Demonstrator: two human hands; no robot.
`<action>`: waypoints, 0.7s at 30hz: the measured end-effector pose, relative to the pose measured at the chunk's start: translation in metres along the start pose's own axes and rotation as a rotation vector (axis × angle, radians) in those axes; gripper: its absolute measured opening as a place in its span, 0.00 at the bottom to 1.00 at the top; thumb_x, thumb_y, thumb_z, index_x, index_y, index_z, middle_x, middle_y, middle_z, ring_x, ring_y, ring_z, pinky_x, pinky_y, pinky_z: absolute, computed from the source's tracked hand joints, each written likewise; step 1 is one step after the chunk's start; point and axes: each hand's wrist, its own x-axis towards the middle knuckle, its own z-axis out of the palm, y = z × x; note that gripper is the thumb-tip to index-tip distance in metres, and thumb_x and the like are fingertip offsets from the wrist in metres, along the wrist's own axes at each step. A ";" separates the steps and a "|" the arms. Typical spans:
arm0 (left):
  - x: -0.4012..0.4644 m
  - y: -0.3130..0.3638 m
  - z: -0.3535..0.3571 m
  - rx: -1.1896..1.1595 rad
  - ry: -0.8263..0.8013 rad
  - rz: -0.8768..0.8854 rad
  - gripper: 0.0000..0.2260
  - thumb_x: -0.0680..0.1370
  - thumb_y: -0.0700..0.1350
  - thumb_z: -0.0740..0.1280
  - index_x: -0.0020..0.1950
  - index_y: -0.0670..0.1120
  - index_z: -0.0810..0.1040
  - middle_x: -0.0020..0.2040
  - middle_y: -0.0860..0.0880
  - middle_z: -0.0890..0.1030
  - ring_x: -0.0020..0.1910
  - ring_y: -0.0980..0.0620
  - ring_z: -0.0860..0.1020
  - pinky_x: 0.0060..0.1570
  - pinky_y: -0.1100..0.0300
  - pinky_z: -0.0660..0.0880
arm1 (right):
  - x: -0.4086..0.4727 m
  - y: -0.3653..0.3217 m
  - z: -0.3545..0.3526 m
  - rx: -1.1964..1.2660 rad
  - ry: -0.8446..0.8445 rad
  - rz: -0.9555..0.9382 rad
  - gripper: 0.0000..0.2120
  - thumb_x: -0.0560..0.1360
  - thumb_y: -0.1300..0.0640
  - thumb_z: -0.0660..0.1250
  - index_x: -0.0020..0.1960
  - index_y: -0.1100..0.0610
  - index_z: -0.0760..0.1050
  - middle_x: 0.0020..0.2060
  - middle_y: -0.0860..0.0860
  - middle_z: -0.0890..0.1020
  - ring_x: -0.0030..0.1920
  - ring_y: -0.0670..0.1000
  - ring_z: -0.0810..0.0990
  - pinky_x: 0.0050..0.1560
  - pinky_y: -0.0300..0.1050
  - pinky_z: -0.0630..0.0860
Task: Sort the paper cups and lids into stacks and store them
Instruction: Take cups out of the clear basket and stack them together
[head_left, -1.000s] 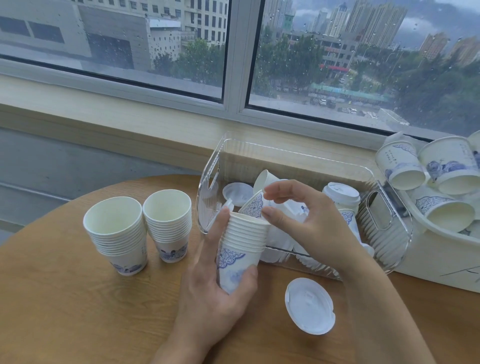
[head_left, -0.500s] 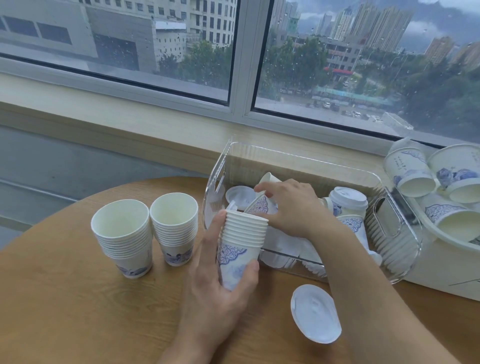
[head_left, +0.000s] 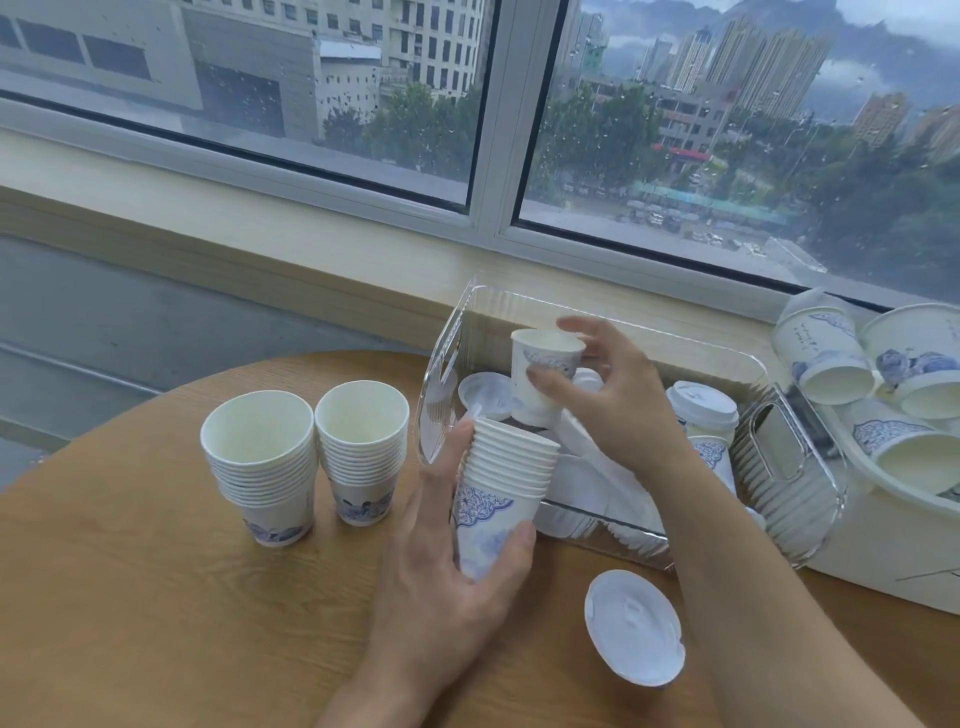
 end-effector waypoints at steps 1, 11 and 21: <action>0.000 0.000 0.000 0.001 -0.007 0.007 0.38 0.74 0.61 0.72 0.81 0.66 0.60 0.72 0.59 0.76 0.70 0.52 0.77 0.66 0.47 0.77 | -0.003 -0.003 -0.004 0.141 0.004 0.020 0.25 0.74 0.45 0.78 0.68 0.44 0.76 0.58 0.44 0.85 0.59 0.46 0.82 0.65 0.52 0.78; 0.000 0.002 -0.001 -0.012 -0.035 0.027 0.37 0.74 0.61 0.72 0.81 0.65 0.61 0.75 0.58 0.74 0.73 0.54 0.75 0.67 0.47 0.77 | -0.031 -0.019 -0.022 0.477 -0.213 0.067 0.29 0.72 0.51 0.75 0.72 0.49 0.74 0.55 0.51 0.87 0.55 0.46 0.85 0.53 0.33 0.78; 0.000 0.001 0.000 -0.014 -0.013 0.059 0.36 0.75 0.62 0.72 0.81 0.65 0.61 0.77 0.61 0.71 0.74 0.56 0.74 0.67 0.49 0.77 | -0.049 -0.013 -0.015 0.361 -0.387 0.062 0.23 0.73 0.51 0.75 0.67 0.55 0.80 0.59 0.52 0.87 0.61 0.52 0.84 0.61 0.42 0.79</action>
